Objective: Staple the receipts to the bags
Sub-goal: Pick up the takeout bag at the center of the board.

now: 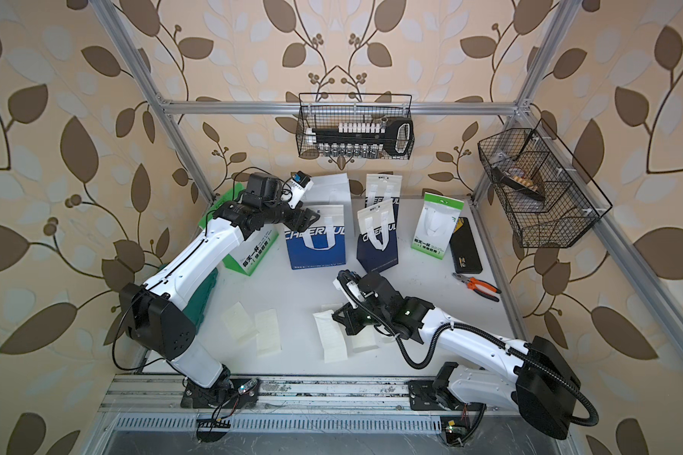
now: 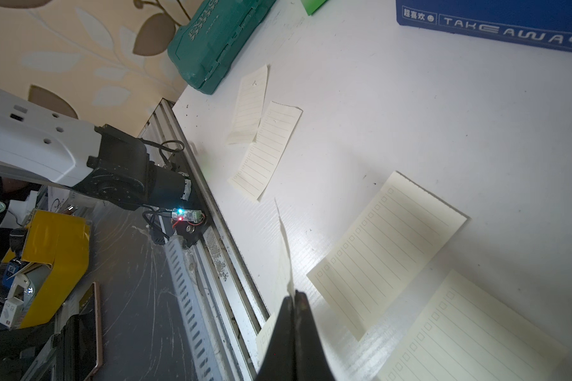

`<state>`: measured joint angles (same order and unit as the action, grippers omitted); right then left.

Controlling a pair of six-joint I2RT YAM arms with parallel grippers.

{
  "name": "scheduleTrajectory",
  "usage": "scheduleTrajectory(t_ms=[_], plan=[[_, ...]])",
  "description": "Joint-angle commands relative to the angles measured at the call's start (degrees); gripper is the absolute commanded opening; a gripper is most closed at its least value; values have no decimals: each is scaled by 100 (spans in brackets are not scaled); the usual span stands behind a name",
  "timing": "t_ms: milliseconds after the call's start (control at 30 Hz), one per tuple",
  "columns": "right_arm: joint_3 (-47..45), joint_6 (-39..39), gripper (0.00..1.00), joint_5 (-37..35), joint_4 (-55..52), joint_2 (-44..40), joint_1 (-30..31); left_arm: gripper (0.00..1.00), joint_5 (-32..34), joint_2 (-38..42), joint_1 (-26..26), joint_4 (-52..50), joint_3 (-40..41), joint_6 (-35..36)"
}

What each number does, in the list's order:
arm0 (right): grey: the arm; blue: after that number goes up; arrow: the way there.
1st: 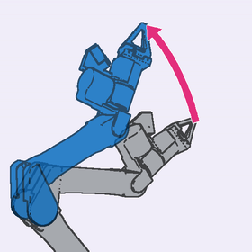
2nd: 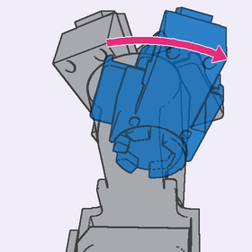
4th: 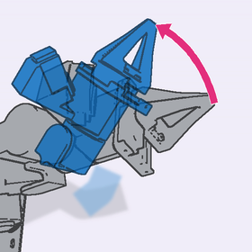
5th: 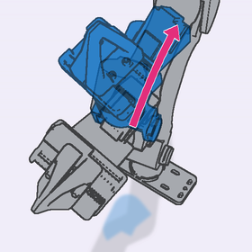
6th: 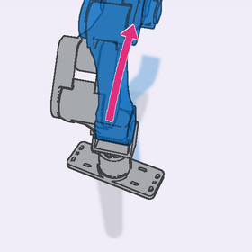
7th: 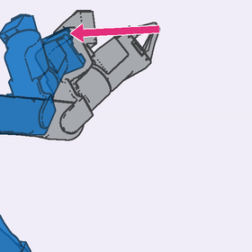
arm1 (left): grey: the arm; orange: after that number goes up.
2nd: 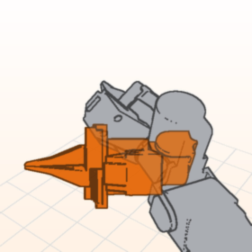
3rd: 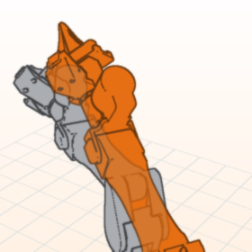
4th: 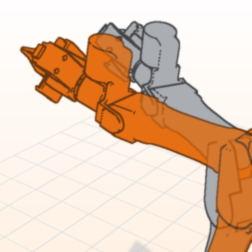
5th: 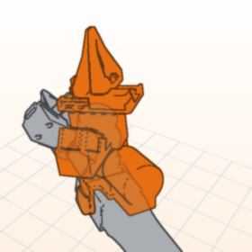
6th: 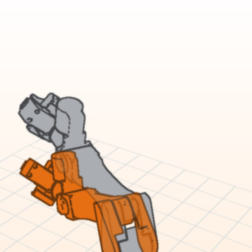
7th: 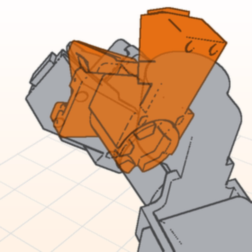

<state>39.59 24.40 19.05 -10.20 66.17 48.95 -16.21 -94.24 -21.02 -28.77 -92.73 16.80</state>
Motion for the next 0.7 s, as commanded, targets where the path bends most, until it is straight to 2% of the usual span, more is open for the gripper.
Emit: scheduleTrajectory(t_ms=[0, 200, 367, 500, 667], plan=[[-53, 8, 0, -42, -70, -12, -25, 79, 147, 195, -8, 276, -3, 175], [-14, -10, 0, -6, -40, 67, -26, 78, 431, 34, -8, 155, -124, 192], [-6, -35, 0, 7, -36, 128, -35, 81, 20, 377, -10, 665, 46, -93], [13, -40, 0, 37, -13, 150, -38, 79, 15, 96, -8, 391, -315, -76], [31, -75, 0, 55, -98, 107, -44, 78, 180, -218, -3, 286, -373, 64]])
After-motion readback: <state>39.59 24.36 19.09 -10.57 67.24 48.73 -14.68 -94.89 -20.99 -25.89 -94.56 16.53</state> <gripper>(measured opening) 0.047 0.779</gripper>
